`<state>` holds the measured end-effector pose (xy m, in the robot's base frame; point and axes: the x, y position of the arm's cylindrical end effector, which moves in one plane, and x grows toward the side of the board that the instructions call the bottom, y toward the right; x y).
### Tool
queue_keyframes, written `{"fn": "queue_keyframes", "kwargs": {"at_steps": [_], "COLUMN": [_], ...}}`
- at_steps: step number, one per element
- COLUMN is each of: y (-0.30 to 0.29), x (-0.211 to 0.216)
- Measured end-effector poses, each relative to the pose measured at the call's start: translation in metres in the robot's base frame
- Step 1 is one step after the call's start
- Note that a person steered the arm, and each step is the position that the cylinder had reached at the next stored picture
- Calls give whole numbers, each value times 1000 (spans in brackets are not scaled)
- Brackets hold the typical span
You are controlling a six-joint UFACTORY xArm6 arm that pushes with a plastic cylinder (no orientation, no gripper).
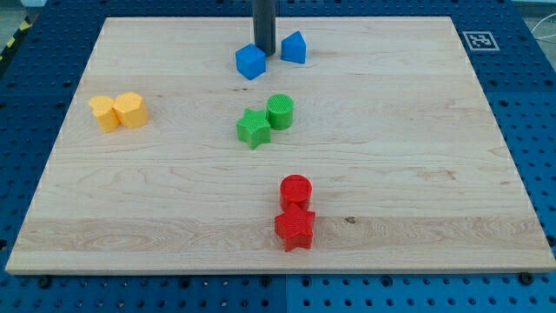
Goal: Push the blue triangle towards blue cube
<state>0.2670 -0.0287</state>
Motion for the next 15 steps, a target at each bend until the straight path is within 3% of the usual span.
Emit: {"fn": "queue_keyframes", "kwargs": {"at_steps": [3, 4, 7, 9, 10, 12, 15], "y": [21, 29, 75, 80, 80, 75, 72], "x": [-69, -72, -53, -11, -9, -44, -16]}}
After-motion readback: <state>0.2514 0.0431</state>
